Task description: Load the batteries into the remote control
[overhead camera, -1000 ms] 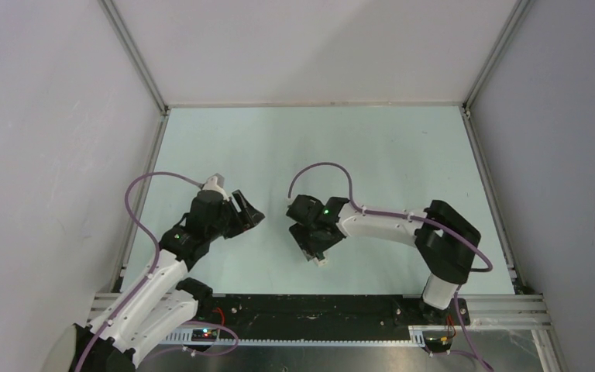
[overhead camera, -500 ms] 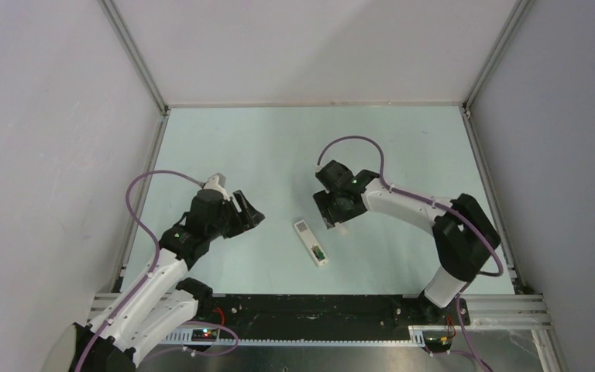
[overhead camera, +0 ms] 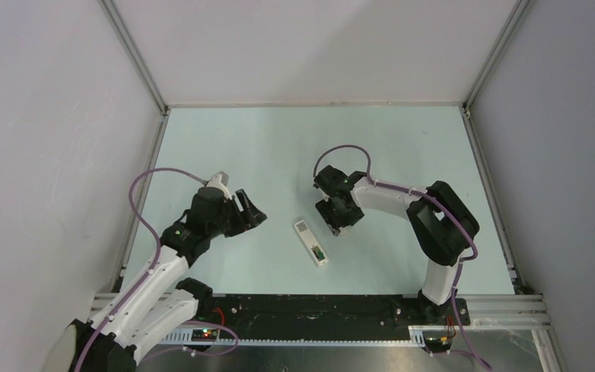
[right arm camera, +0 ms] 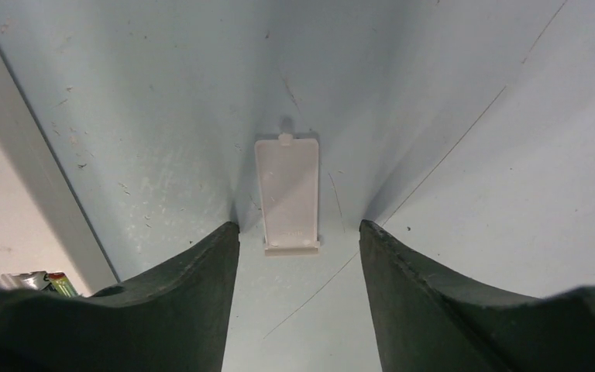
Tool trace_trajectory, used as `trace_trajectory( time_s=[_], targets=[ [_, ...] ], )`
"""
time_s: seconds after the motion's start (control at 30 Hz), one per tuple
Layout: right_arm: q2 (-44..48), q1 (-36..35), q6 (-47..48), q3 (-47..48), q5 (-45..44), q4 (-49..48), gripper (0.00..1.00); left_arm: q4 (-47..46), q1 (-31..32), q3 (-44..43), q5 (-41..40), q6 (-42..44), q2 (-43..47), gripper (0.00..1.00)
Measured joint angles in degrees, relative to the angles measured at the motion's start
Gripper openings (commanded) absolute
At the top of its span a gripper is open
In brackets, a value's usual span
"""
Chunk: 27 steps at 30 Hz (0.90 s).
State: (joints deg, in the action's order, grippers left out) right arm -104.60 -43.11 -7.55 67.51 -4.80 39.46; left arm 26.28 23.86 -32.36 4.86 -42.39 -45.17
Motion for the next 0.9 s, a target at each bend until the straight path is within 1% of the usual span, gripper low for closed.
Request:
trace_trajectory(
  time_s=[0.13, 0.37, 0.5, 0.6, 0.9],
  targets=[
    [-0.13, 0.17, 0.20, 0.00, 0.68, -0.15, 0.58, 0.00, 0.00, 0.00, 0.20, 0.04, -0.37, 0.72],
    [-0.17, 0.87, -0.02, -0.31, 2.54, -0.44, 0.60, 0.00, 0.00, 0.00, 0.39, 0.42, -0.59, 0.72],
    [0.22, 1.18, -0.39, -0.83, 2.75, -0.70, 0.58, 0.00, -0.02, 0.00, 0.48, 0.44, -0.59, 0.72],
    [0.61, 1.68, -0.44, -1.31, 3.39, -0.70, 0.55, 0.00, -0.04, 0.00, 0.63, 0.44, -0.59, 0.72],
    [1.66, 3.23, -0.33, -2.40, 6.93, -0.15, 0.53, 0.00, -0.04, 0.00, 1.18, 0.39, -0.09, 0.72]
  ],
)
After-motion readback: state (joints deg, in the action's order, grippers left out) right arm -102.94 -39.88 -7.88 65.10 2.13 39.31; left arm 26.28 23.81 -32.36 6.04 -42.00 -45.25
